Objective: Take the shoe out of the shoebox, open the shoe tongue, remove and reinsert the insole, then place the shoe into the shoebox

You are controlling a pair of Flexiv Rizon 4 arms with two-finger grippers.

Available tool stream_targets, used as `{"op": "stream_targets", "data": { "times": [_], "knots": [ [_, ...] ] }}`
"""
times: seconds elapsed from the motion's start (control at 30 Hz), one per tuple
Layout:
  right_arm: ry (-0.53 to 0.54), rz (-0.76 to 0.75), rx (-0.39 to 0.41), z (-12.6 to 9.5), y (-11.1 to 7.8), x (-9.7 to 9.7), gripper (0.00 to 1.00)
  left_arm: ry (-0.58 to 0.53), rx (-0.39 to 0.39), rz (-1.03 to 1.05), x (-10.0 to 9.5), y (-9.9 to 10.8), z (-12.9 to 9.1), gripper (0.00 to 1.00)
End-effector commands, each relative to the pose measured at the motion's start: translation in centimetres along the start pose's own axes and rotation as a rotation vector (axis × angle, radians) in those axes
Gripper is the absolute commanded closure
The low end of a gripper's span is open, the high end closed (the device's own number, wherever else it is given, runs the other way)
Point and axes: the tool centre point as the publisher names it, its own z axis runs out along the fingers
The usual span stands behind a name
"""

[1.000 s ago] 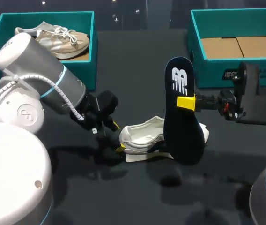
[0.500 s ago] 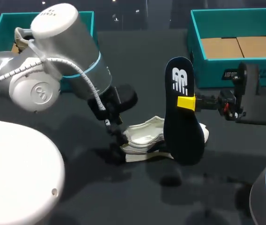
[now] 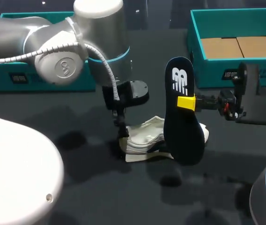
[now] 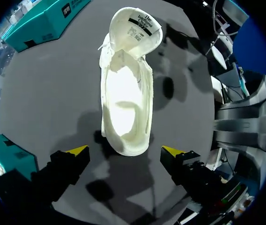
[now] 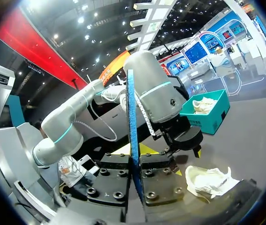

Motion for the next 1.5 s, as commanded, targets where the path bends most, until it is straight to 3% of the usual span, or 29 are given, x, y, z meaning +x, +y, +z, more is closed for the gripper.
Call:
{"op": "stream_targets", "data": {
  "times": [0.03, 0.23, 0.4, 0.77, 0.9, 1.03, 1.17, 1.5],
  "knots": [
    [-0.005, 0.000, -0.002, 0.0, -0.2, 0.2, 1.00, 0.002, -0.074, 0.003, -0.5, -0.6, 0.2, 0.00],
    [-0.005, 0.000, -0.002, 0.0, -0.2, 0.2, 1.00, -0.008, -0.014, 0.014, -1.8, -1.4, -0.6, 0.00],
    [-0.005, 0.000, -0.002, 0.0, -0.2, 0.2, 1.00, -0.021, 0.035, 0.050, -2.9, -3.4, -1.2, 0.00],
    [-0.005, 0.000, -0.002, 0.0, -0.2, 0.2, 1.00, -0.050, 0.061, 0.074, -4.5, -7.3, 1.3, 0.00],
    [-0.005, 0.000, -0.002, 0.0, -0.2, 0.2, 1.00, -0.060, 0.059, 0.067, -5.0, -7.9, 2.5, 0.11],
    [-0.005, 0.000, -0.002, 0.0, -0.2, 0.2, 1.00, -0.036, 0.087, 0.059, -5.6, -8.2, 3.6, 0.12],
    [-0.005, 0.000, -0.002, 0.0, -0.2, 0.2, 1.00, -0.018, 0.092, 0.056, -5.7, -8.2, 4.4, 0.21],
    [-0.005, 0.000, -0.002, 0.0, -0.2, 0.2, 1.00, 0.010, 0.082, 0.085, -4.2, -8.9, 5.5, 0.20]
  ]
}}
